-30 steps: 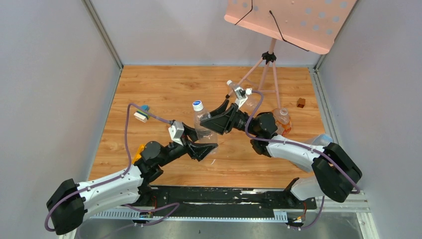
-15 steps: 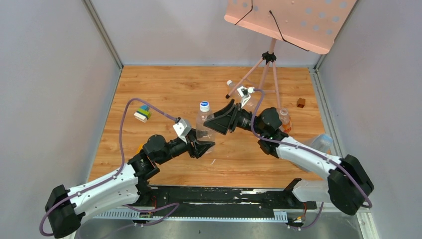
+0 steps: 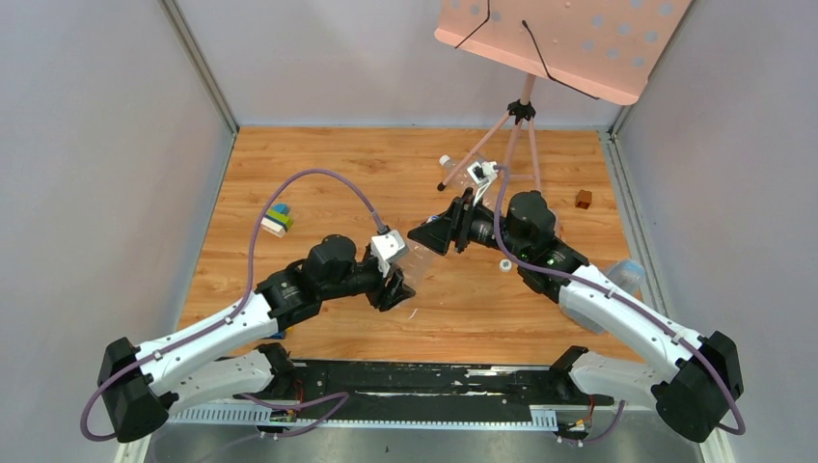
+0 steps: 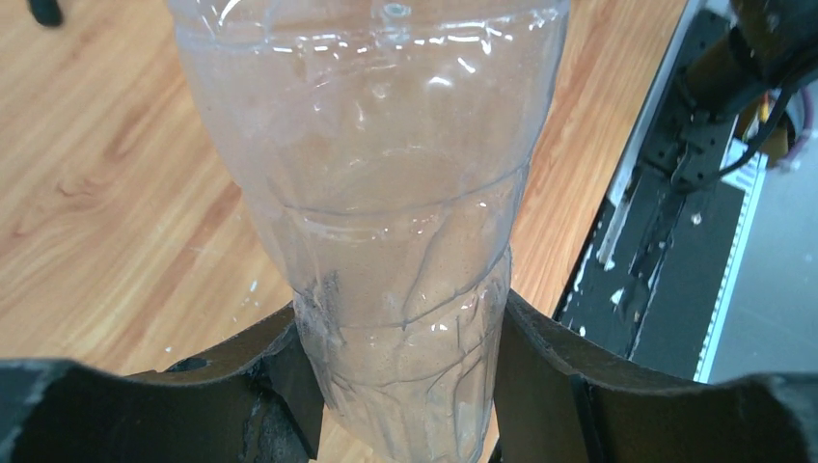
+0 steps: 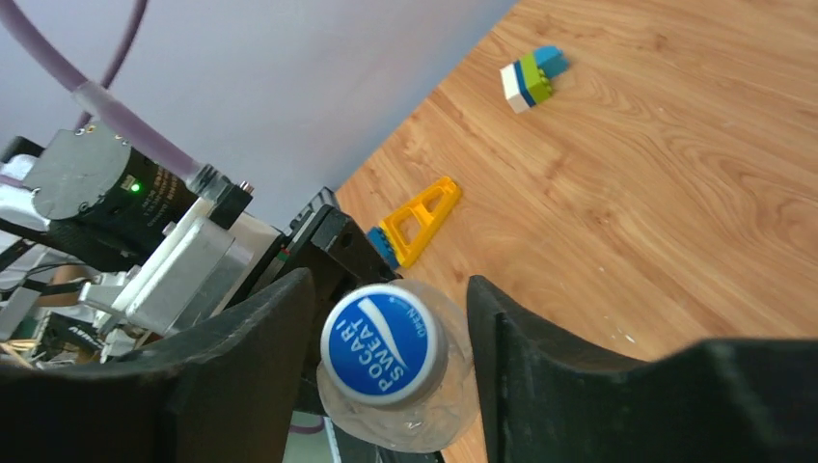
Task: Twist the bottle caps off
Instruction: Unscrew the bottle cap from the plastic bottle.
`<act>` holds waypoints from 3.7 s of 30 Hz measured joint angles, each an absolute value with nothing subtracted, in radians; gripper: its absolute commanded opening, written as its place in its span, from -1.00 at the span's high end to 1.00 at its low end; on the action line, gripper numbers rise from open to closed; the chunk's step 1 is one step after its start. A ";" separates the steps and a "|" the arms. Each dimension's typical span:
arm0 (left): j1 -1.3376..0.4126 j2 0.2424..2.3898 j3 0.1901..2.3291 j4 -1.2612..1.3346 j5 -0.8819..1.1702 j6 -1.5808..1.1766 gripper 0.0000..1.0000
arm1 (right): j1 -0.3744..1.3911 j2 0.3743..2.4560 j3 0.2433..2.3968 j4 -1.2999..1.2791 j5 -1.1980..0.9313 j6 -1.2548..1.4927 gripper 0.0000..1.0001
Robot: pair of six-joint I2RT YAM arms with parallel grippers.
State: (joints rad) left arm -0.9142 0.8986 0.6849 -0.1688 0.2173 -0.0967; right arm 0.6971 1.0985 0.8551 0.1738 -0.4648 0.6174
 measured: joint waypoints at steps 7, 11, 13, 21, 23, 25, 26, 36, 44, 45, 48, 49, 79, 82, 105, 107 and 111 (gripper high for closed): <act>-0.915 0.921 0.687 -0.228 0.239 -0.089 -0.29 | 0.693 1.098 0.855 0.110 -0.439 0.580 0.45; -0.915 0.873 0.640 -0.188 0.228 -0.100 -0.46 | 0.693 1.108 0.854 0.122 -0.448 0.590 0.60; -0.915 0.849 0.608 -0.151 0.224 -0.109 -0.59 | 0.692 1.116 0.844 0.142 -0.455 0.612 0.66; -0.915 0.844 0.556 0.039 0.199 -0.153 -0.72 | 0.693 1.167 0.728 0.249 -0.459 0.744 0.70; -0.915 0.854 0.556 0.078 0.193 -0.163 -0.70 | 0.693 1.178 0.716 0.257 -0.459 0.762 0.70; -0.915 0.872 0.556 0.117 0.185 -0.177 -0.66 | 0.693 1.179 0.701 0.282 -0.458 0.782 0.70; -0.915 0.880 0.556 0.126 0.183 -0.180 -0.64 | 0.693 1.179 0.694 0.298 -0.456 0.790 0.70; -0.915 0.933 0.556 0.157 0.175 -0.200 -0.50 | 0.699 1.179 0.661 0.376 -0.432 0.823 0.70; -0.915 0.933 0.556 0.147 0.163 -0.199 -0.04 | 0.705 1.178 0.661 0.379 -0.426 0.801 0.67; -0.916 0.933 0.556 0.146 0.163 -0.198 0.03 | 0.706 1.178 0.661 0.379 -0.426 0.798 0.63; -0.916 0.934 0.556 0.146 0.159 -0.198 0.20 | 0.706 1.178 0.661 0.379 -0.426 0.791 0.25; -0.916 0.935 0.556 0.146 0.157 -0.198 0.28 | 0.706 1.178 0.661 0.378 -0.426 0.787 0.07; -0.916 0.962 0.614 -0.199 0.326 0.220 0.77 | 0.504 1.201 0.783 -0.202 -0.872 0.595 0.04; -0.916 0.964 0.615 -0.202 0.343 0.227 0.77 | 0.511 1.237 0.792 -0.216 -0.884 0.582 0.11; -0.916 0.963 0.617 -0.221 0.343 0.230 0.73 | 0.533 1.316 0.813 -0.213 -0.997 0.573 0.17; -0.916 0.963 0.617 -0.221 0.342 0.230 0.73 | 0.537 1.317 0.814 -0.213 -0.997 0.572 0.35; -0.915 0.961 0.619 -0.221 0.339 0.229 0.72 | 0.536 1.318 0.814 -0.212 -0.994 0.566 0.81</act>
